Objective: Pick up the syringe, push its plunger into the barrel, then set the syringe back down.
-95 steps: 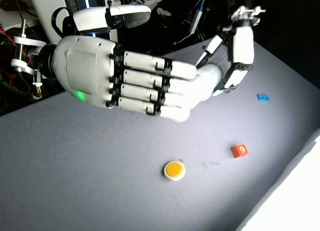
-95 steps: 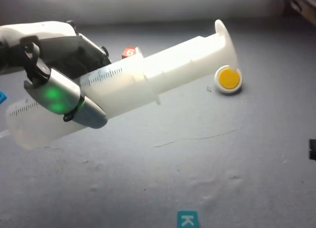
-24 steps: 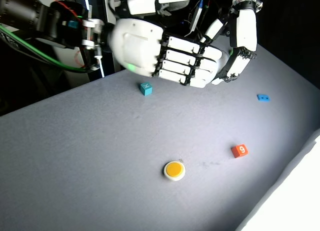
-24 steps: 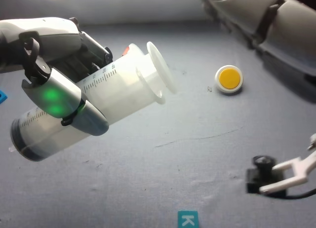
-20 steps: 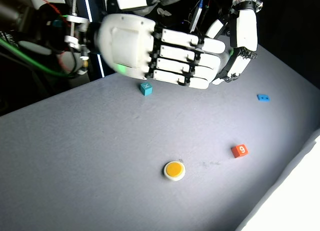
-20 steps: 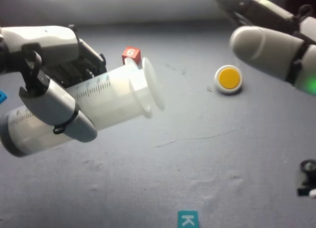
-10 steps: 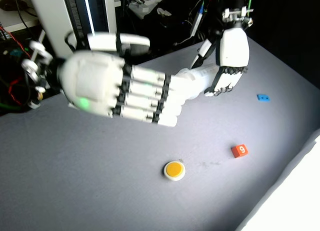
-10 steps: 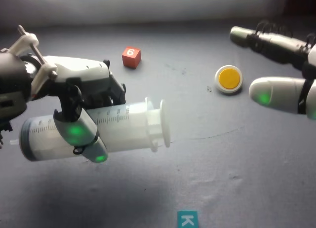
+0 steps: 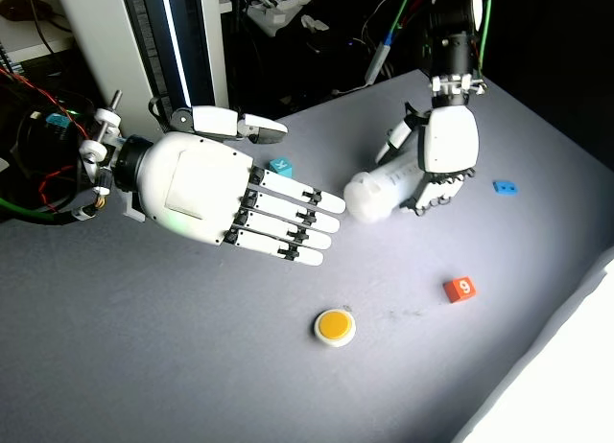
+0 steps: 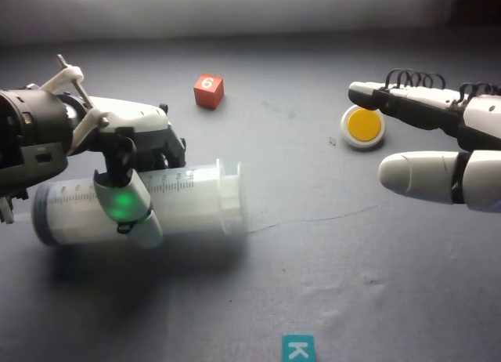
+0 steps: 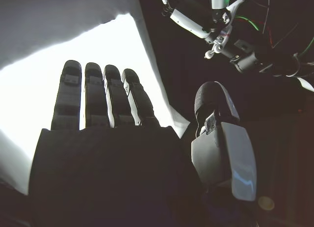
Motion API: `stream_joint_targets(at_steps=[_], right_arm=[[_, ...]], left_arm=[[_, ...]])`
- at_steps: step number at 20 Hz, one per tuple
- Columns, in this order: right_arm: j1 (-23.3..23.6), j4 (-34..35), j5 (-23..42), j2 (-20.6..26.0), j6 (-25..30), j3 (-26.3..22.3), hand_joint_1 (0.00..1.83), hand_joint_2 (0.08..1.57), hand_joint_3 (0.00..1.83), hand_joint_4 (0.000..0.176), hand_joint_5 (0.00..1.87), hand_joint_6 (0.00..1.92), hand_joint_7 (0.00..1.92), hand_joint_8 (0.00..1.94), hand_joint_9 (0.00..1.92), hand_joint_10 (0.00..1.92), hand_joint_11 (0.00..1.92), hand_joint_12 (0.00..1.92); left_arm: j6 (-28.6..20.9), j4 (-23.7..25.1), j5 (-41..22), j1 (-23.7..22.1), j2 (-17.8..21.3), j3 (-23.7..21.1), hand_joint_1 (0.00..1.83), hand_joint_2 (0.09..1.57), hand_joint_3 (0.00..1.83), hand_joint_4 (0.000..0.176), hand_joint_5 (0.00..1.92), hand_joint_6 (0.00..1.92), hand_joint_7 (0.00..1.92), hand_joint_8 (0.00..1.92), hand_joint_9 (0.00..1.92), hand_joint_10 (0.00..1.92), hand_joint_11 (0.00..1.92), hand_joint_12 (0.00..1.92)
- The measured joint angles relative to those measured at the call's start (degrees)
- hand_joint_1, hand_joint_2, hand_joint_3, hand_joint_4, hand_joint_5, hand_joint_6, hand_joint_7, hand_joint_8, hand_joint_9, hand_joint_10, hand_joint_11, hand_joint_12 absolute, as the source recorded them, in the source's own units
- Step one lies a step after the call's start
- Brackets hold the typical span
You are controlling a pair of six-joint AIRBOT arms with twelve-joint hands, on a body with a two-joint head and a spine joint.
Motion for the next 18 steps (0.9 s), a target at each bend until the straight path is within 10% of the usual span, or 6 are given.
stream_joint_targets(at_steps=[1,4,5,8,15,18], right_arm=[[0.0,-0.04,0.35,-0.2,0.0,0.0,0.0,1.23,0.0,0.0,0.0,0.0,0.0,0.0,0.0,0.0,0.0,0.0],[0.0,-0.35,0.39,-0.35,0.0,-0.13,0.0,1.23,0.0,0.0,0.0,0.0,0.0,0.0,0.0,0.0,0.0,0.0],[0.0,-0.28,0.42,-0.35,-0.02,-0.17,0.0,1.23,0.0,0.0,0.0,0.0,0.0,0.0,0.0,0.0,0.0,0.0],[-0.13,-0.31,0.63,-0.35,-0.04,-0.42,0.0,1.24,0.01,0.0,0.0,0.0,0.0,0.0,0.0,0.0,0.0,0.0],[-0.39,-0.13,0.96,-0.35,-0.04,-0.42,0.0,1.23,0.0,0.0,0.0,0.0,0.0,0.0,0.0,0.0,0.0,0.0],[-0.39,-0.33,1.14,-0.35,-0.04,-0.42,0.0,1.23,0.0,0.0,0.0,0.0,0.0,0.0,0.0,0.0,0.0,0.0]], left_arm=[[0.0,0.04,-0.33,0.0,-0.22,0.0,1.15,1.06,0.0,0.0,0.66,0.6,0.88,0.38,0.86,0.38,0.45,1.1],[0.0,0.11,-0.98,0.17,-0.33,-0.2,0.93,1.04,0.0,0.0,0.27,0.1,0.4,0.04,0.41,0.08,0.05,1.12],[0.0,0.11,-1.2,0.55,-0.33,-0.35,0.69,0.88,0.0,0.0,0.05,0.02,0.08,0.01,0.09,0.02,0.01,0.66],[-0.02,0.37,-1.36,0.81,-0.33,-0.5,0.76,0.78,0.0,0.0,0.0,0.0,0.0,0.0,0.0,0.0,0.0,0.04],[0.0,1.62,-3.52,-1.66,3.43,-3.5,0.48,0.86,0.0,0.0,0.0,0.0,0.0,0.0,0.0,0.0,0.0,0.0],[0.0,8.24,-10.38,-2.99,7.26,-5.33,0.64,0.8,0.0,0.0,0.0,0.0,0.0,0.0,0.0,0.0,0.01,0.01]])
